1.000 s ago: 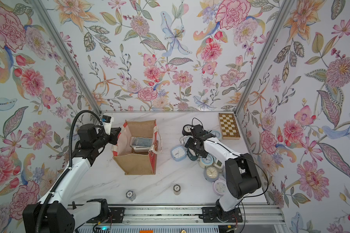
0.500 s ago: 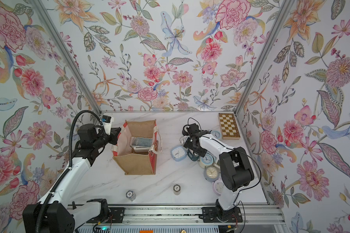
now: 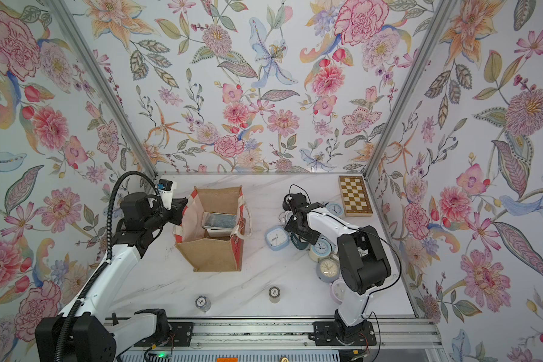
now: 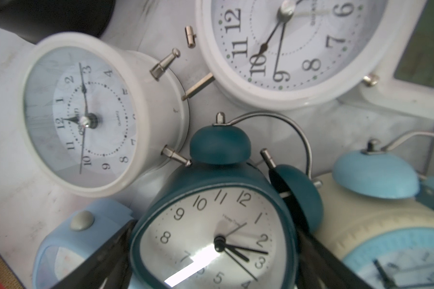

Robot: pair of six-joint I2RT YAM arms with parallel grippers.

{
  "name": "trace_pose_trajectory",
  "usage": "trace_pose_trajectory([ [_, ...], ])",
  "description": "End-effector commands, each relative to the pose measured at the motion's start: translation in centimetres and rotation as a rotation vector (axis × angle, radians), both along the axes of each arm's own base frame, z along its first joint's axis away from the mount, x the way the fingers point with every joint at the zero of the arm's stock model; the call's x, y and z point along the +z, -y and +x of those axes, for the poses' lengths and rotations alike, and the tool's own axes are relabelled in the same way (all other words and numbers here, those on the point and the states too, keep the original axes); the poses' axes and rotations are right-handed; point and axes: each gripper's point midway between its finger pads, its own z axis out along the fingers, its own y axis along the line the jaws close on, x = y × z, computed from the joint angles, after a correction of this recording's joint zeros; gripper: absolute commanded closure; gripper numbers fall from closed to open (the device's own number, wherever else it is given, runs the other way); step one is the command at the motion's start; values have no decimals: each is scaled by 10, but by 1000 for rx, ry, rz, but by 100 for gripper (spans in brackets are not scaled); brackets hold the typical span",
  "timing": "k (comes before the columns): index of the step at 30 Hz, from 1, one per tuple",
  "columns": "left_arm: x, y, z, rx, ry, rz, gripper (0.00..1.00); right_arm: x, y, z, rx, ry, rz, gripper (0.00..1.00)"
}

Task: Put the alarm clock into the canvas bag
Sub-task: Pick up the alarm from the center of the board.

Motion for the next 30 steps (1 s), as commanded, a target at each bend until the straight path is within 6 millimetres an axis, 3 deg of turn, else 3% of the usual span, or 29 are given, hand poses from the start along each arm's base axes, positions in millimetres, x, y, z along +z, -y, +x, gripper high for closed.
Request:
trace_pose_trajectory([
  [1,4,-3,0,3,22,18,96,-4,4,-3,-8,-27,-33,11],
  [10,5,-2,0,3,26,16,96,6,6,-3,-3,4,-38,16],
  [30,9,-1,-2,-3,36,10,96,50,1,-3,81,135,-64,25],
])
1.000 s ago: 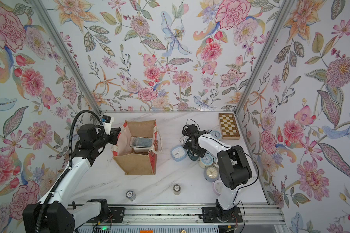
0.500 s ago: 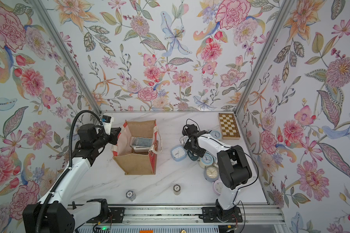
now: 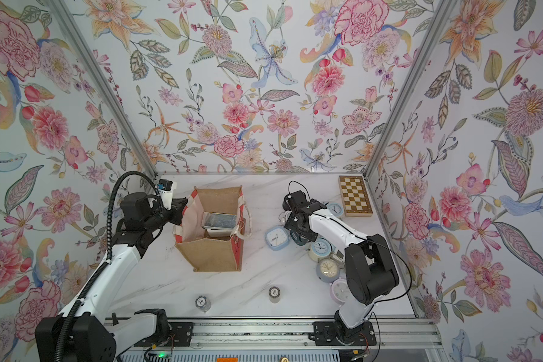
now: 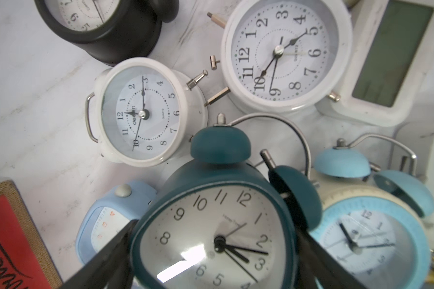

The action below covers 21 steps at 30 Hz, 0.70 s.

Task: Put the alarm clock into the canvas bag
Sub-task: Pick up the alarm from the center of the board.

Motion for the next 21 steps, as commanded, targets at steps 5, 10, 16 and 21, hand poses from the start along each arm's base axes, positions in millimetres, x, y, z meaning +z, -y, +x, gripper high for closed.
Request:
trace_pose_trajectory([
  [5,9,-1,-2,-4,38,10,96,35,-3,3,151,95,-98,26],
  [10,10,-1,-2,-5,40,7,96,66,-18,7,330,180,-173,28],
  [16,10,-2,-2,0,41,11,96,104,-39,8,486,286,-193,33],
  [21,9,-1,-2,-4,38,9,96,139,-58,7,580,377,-177,35],
])
